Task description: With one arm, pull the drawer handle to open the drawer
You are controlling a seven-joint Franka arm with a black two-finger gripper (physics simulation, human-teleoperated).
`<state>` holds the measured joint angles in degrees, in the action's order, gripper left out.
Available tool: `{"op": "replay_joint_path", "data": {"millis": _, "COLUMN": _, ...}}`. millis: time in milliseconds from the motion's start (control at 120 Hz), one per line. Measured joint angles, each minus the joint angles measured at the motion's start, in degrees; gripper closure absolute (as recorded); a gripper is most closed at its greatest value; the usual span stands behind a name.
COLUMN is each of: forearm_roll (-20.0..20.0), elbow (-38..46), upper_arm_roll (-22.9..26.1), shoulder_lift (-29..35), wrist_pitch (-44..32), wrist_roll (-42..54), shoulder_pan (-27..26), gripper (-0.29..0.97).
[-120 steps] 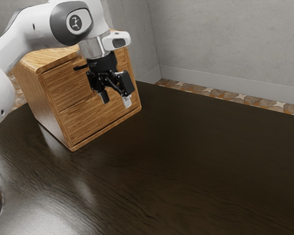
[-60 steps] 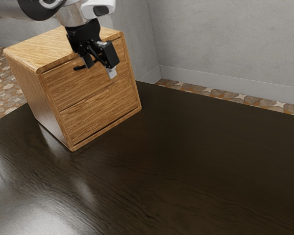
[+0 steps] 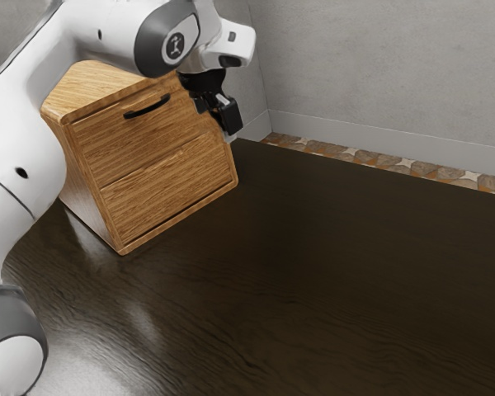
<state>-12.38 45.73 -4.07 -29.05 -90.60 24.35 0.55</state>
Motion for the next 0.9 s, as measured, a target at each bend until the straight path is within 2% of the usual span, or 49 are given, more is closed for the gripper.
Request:
{"op": "replay_joint_path", "data": {"millis": 117, "forearm_roll": -2.05, "elbow": -1.26, "upper_arm_roll": -0.21, "shoulder_lift": -2.55, "wrist_pitch": 0.12, "wrist_roll": 1.77, "shoulder_pan": 0.23, "gripper": 0.0}}
{"op": "replay_joint_path", "data": {"millis": 325, "forearm_roll": -6.34, "elbow": -1.43, "upper_arm_roll": -0.71, "shoulder_lift": -3.07, "wrist_pitch": -0.29, "wrist_roll": 4.0, "shoulder_pan": 1.29, "gripper": 0.0}}
{"op": "replay_joint_path", "data": {"millis": 900, "forearm_roll": -8.09, "elbow": -1.89, "upper_arm_roll": -2.62, "shoulder_lift": -3.11, "wrist_pitch": -2.26, "wrist_roll": 4.24, "shoulder_pan": 4.95, "gripper": 0.0}}
